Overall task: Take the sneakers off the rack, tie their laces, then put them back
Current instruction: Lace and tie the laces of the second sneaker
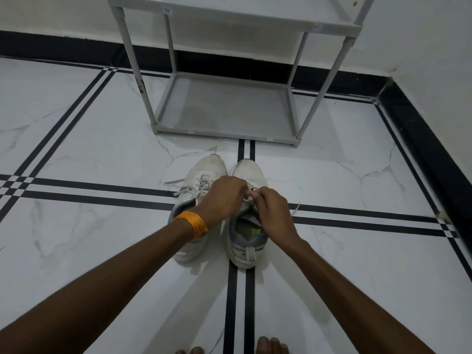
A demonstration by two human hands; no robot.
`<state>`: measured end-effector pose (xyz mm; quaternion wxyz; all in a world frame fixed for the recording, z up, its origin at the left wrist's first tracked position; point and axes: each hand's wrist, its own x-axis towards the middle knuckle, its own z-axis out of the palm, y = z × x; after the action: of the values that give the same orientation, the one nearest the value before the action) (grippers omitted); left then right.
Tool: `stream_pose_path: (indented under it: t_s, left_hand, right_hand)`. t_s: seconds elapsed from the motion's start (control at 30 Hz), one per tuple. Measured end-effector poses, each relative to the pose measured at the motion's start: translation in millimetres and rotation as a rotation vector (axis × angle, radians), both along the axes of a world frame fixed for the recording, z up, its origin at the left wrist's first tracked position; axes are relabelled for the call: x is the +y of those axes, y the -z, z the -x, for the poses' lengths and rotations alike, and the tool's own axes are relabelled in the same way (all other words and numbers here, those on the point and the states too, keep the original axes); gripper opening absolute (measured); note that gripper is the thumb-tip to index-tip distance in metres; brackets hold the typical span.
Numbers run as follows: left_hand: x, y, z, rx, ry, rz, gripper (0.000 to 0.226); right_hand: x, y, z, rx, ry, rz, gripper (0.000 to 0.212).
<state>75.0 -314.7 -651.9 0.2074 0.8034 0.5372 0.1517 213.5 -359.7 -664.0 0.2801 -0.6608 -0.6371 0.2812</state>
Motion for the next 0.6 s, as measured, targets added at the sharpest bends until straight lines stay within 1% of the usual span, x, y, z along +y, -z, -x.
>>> stream_pose_path:
  t_s: [0.03, 0.1, 0.17, 0.2, 0.23, 0.27, 0.3, 0.33, 0.37, 0.4, 0.43, 0.5, 0.57, 0.6]
  left_hand:
    - [2, -5, 1, -0.104, -0.070, 0.159, 0.023]
    - [7, -10, 7, -0.361, -0.225, 0.543, 0.025]
    - [7, -11, 10, -0.613, -0.339, 0.910, 0.020]
    - [7, -10, 11, -0.719, -0.376, 1.021, 0.018]
    - [8, -7, 12, -0.784, -0.405, 1.079, 0.018]
    - [8, -6, 11, -0.814, -0.429, 1.099, 0.019]
    - [8, -6, 10, -0.821, -0.449, 1.093, 0.019]
    - [8, -6, 10, -0.814, -0.463, 1.072, 0.019]
    - [8, -6, 11, -0.797, -0.472, 1.040, 0.019]
    - [8, -6, 11, -0.771, -0.476, 1.004, 0.018]
    - [8, -6, 11, -0.737, -0.469, 0.969, 0.019]
    - [8, -5, 13, -0.677, -0.450, 0.920, 0.024]
    - [7, -8, 14, -0.647, -0.442, 0.893, 0.030]
    - [7, -11, 13, -0.666, -0.433, 0.887, 0.027]
  right_hand:
    - [-1, 2, 0, 0.054, 0.023, 0.001, 0.022]
    - [0, 2, 0, 0.173, 0.064, 0.012, 0.020]
    - [4, 1, -1, 0.235, 0.059, 0.050, 0.020]
    - [5, 0, -2, 0.250, 0.033, 0.070, 0.018]
    - [6, 0, -3, 0.246, 0.002, 0.078, 0.014]
    - [6, -1, -5, 0.237, -0.029, 0.069, 0.015]
    - [6, -2, -8, 0.213, -0.052, 0.036, 0.022]
    - [6, -3, -10, 0.167, -0.072, -0.030, 0.031]
    - [7, -4, -12, 0.090, -0.092, -0.113, 0.035]
    - [7, -6, -12, 0.007, -0.116, -0.196, 0.033]
    - [9, -9, -12, -0.070, -0.134, -0.260, 0.026]
    - [12, -13, -11, -0.174, -0.181, -0.323, 0.013]
    - [13, -16, -13, -0.190, -0.217, -0.340, 0.010]
    - [12, -16, -15, -0.185, -0.219, -0.343, 0.010]
